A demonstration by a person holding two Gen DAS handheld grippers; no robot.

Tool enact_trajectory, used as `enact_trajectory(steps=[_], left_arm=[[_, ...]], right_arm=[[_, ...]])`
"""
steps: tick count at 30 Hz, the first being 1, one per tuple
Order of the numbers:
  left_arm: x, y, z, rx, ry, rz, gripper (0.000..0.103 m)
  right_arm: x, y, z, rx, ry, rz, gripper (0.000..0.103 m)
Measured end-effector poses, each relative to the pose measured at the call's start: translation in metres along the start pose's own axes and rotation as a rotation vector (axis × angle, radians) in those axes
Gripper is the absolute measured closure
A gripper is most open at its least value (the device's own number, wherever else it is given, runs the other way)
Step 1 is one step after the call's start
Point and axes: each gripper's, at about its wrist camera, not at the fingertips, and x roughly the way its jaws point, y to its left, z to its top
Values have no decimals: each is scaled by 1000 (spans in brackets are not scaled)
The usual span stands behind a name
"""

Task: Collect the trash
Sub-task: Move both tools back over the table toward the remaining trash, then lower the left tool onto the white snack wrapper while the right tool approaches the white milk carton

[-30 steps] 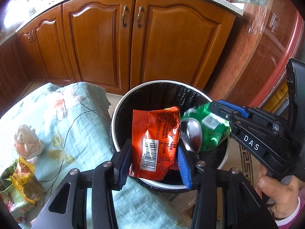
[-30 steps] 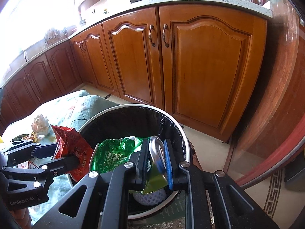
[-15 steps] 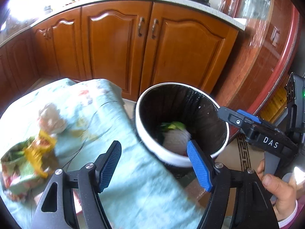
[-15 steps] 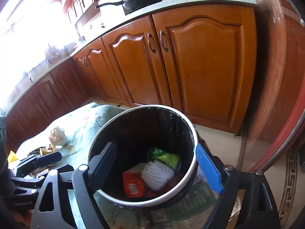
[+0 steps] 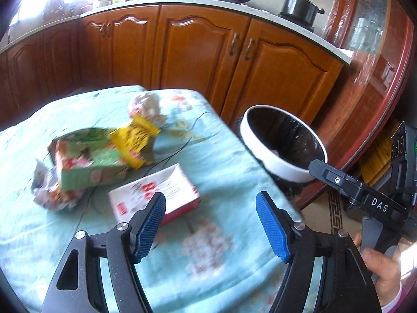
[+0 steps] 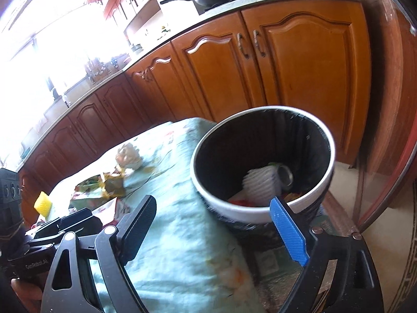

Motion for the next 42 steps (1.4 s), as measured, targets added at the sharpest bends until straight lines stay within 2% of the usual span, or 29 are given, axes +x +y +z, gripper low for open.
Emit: enact_trajectory(steps=[10, 20, 30, 37, 38, 40, 42], left_arm=[[-43, 51, -34, -103, 16, 68, 32], [-65, 90, -45, -176, -2, 111, 32], [-67, 129, -39, -242, -12, 158, 32], [-61, 149, -20, -264, -44, 197, 32], [-60, 152, -17, -264, -49, 202, 32], [-55, 155, -11, -264, -52, 209, 33], [-48, 159, -5, -259, -48, 208, 33]], right_arm=[[10, 49, -32, -24, 56, 84, 12], [26, 98, -47, -92, 108, 156, 12], [46, 127, -49, -139, 144, 210, 12], [64, 129, -40, -139, 163, 242, 12], [67, 128, -39, -138, 165, 239, 15], [74, 127, -36, -136, 173, 245, 29], [79, 128, -35, -146, 191, 239, 53]])
